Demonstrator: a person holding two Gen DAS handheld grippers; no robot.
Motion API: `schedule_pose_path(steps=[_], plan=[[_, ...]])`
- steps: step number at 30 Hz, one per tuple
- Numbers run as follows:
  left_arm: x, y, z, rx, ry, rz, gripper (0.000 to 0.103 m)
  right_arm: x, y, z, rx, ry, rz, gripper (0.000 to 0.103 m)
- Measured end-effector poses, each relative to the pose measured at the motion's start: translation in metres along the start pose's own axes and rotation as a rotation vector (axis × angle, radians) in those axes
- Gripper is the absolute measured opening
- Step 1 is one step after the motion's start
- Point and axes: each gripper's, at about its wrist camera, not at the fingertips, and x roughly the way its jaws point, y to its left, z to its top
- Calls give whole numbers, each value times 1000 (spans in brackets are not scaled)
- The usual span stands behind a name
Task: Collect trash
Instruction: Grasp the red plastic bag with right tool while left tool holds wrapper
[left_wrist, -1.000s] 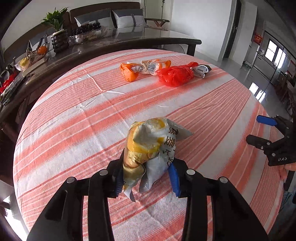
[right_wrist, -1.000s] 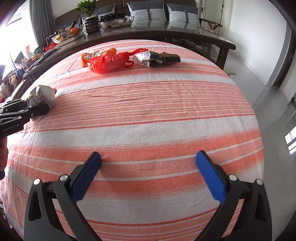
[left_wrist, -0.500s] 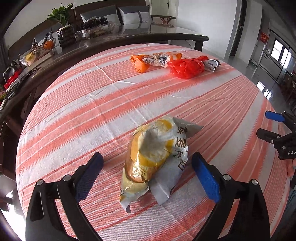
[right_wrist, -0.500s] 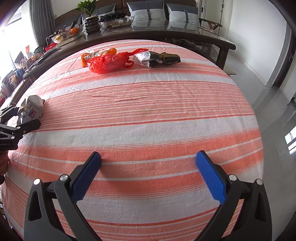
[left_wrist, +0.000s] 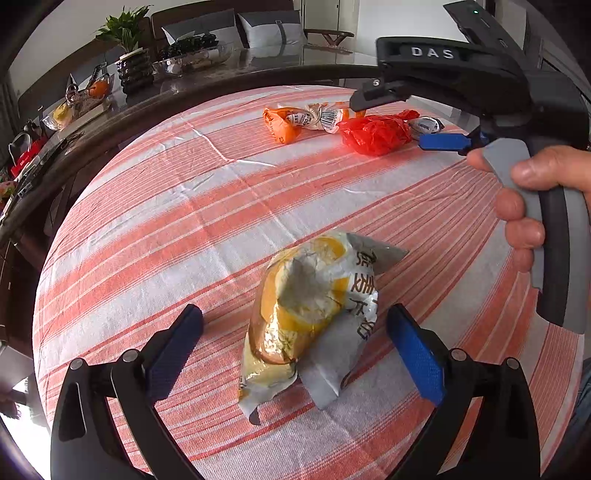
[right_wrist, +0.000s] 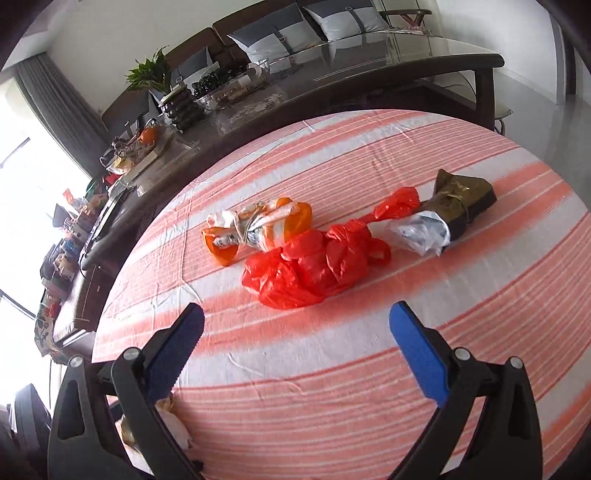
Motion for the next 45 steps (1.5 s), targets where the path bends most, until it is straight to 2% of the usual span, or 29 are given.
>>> schedule_pose_path(steps=[3,4,5,6,7,8,11,13,14,18,20,22,24,26,29,34,45], plan=[[0,0,-1,-1,0,-1,98,21,8,13,36,2,-79,94],[0,0,-1,-1,0,-2,98,27,7,14,37,13,-116,89],[0,0,-1,-2,0,-3,98,31,7,13,35,22,-164,74],[1,0,-1,-2,0,-4,98,30,7,12,17,1,-206,67],[1,0,-1,-3,0,-5,98,29,7,10,-3,4,-226,53],[1,0,-1,-4,0,-6,98,27,6,8,-17,5,-223,48],[1,1,-1,-6,-1,-10,98,11,4,-5,-117,24,-189,47],[1,0,-2,-6,-1,-10,98,-6,5,-17,-215,40,-144,47],[1,0,-2,-6,-1,-10,98,-14,5,-24,-271,59,-100,47],[1,0,-1,-6,-1,-10,98,-48,6,-65,-506,157,-16,47],[1,0,-1,-6,-1,-10,98,-62,0,-87,-597,184,-41,47],[1,0,-1,-5,0,-9,98,-70,-12,-106,-635,194,-60,47],[1,0,-1,-5,0,-10,98,-76,-25,-118,-621,173,-76,50],[1,0,-1,-5,0,-10,98,-83,-39,-126,-565,133,-72,70],[1,0,-1,-5,0,-10,98,-85,-40,-134,-547,77,-71,76],[0,0,-1,-5,0,-9,98,-80,-34,-133,-542,84,-81,83],[-1,1,-1,-4,0,-24,98,-83,-37,-133,-531,84,-65,84]])
